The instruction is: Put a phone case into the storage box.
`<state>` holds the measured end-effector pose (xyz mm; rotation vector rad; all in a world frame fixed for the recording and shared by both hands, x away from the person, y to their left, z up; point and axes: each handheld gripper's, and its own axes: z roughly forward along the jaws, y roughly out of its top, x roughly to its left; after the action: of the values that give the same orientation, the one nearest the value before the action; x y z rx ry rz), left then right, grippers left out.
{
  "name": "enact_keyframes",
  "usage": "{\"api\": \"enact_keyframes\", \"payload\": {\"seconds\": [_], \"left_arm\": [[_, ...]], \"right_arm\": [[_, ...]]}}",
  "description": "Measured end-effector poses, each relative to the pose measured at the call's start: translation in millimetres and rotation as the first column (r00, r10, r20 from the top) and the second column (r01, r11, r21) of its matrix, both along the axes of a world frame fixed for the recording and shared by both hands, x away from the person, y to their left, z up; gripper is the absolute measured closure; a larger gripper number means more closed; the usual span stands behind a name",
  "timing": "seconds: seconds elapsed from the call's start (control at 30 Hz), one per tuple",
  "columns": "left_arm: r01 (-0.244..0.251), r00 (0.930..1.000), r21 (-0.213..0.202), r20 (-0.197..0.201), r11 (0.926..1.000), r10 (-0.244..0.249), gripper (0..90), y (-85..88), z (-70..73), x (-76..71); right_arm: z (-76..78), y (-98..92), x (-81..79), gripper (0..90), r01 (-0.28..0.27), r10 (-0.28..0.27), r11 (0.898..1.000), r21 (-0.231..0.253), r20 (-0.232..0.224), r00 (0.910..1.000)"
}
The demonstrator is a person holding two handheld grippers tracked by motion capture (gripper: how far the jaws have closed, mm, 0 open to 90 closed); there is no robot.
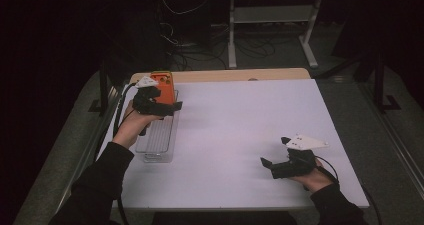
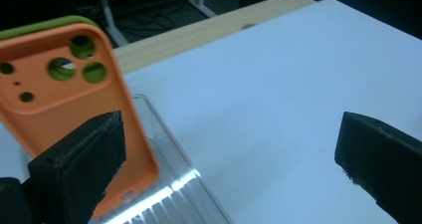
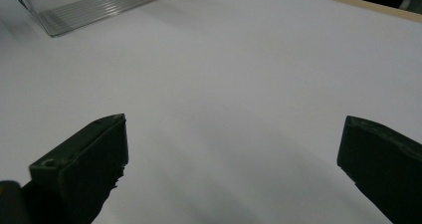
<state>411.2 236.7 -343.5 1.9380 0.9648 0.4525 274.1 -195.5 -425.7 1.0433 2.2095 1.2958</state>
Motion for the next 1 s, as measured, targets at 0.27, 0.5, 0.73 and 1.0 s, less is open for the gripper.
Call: {"api": "enact_keyframes", "payload": {"seconds": [0.27, 0.5, 0.73, 1.0], "left_arm": [[0.093, 0.9954, 0.007, 0.022, 0.9956, -0.093, 0.0, -8.7, -0.5, -23.8], [0.156, 0.9876, 0.017, 0.018, 0.9877, -0.156, 0.0, -15.3, -1.9, -42.2], [0.200, 0.9793, 0.026, 0.030, 0.9795, -0.200, 0.0, -16.3, -10.2, -59.4], [0.225, 0.9740, 0.028, 0.024, 0.9740, -0.225, 0.0, -14.4, -24.3, -76.3]], "right_arm": [[-0.4, 0.2, 0.1, 0.0, -0.014, 0.014, 1.000, -0.005, -0.007, 0.9999], [0.0, 1.0, -0.7, 0.0, -0.018, 0.018, 1.000, -0.001, -0.012, 0.9998], [0.1, 1.2, -0.8, 0.0, -0.027, 0.027, 1.000, -0.003, -0.017, 0.9995], [1.3, 0.8, -0.9, 0.0, -0.043, 0.043, 0.999, -0.002, -0.032, 0.9986]]}}
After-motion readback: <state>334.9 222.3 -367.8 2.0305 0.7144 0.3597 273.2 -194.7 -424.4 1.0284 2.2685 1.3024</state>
